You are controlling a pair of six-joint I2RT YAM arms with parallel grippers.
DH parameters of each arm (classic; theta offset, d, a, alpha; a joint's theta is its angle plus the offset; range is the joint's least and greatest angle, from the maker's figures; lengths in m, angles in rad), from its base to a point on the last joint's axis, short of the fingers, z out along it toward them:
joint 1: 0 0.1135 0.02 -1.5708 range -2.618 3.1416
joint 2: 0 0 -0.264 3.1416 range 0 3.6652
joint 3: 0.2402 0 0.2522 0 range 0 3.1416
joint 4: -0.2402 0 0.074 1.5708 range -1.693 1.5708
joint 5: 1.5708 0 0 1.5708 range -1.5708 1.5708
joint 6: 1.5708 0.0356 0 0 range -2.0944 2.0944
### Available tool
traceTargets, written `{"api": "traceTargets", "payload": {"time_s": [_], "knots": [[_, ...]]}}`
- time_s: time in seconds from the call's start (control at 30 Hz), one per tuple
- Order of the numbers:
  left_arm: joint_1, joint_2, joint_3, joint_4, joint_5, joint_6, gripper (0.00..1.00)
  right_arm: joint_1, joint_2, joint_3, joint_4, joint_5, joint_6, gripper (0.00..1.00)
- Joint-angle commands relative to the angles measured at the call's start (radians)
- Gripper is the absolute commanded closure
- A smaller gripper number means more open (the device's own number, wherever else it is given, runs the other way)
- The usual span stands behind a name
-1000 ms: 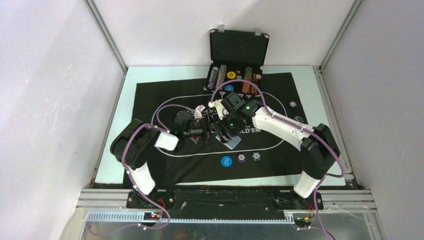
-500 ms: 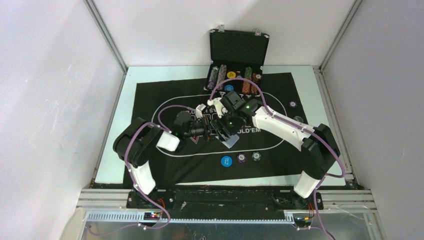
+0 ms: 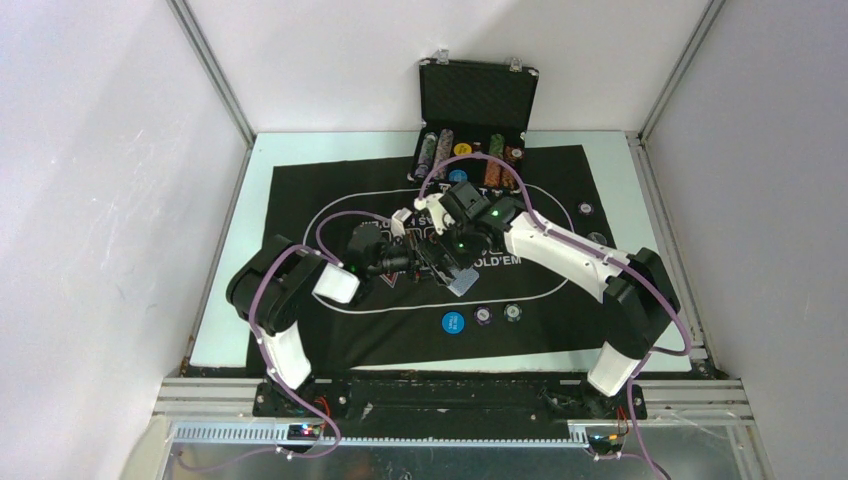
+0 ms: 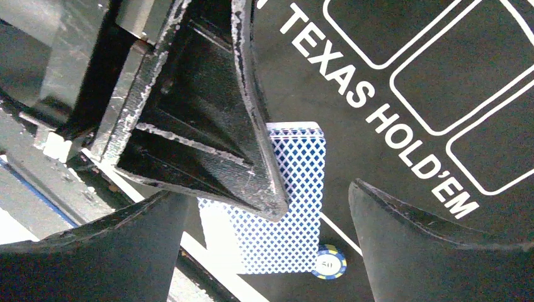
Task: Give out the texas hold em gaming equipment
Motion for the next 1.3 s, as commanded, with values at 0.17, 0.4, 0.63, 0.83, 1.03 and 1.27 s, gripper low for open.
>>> {"api": "traceTargets", "payload": {"time_s": [0.17,0.4,0.63,0.83,1.03,1.27], "knots": [[-0.009,-0.055,-0.006,0.022,0.006,0.008,1.0,0.006,-0.039,0.0,0.035,0.012,-0.046,0.0],[-0.009,-0.067,-0.009,0.02,0.007,0.005,1.0,0.018,-0.037,-0.037,0.046,0.001,-0.071,0.0],[-0.009,-0.072,-0.017,0.034,0.004,0.0,1.0,0.022,-0.055,-0.074,0.071,0.008,-0.067,0.03],[-0.009,-0.079,-0.025,0.056,0.001,-0.013,1.0,0.023,-0.07,-0.1,0.074,-0.006,-0.075,0.08],[-0.009,-0.073,-0.025,0.043,-0.001,-0.006,1.0,0.023,-0.078,-0.111,0.095,-0.011,-0.066,0.17],[-0.009,-0.051,-0.027,0.095,0.005,-0.036,1.0,0.026,-0.067,-0.111,0.098,-0.024,-0.074,0.23]]}}
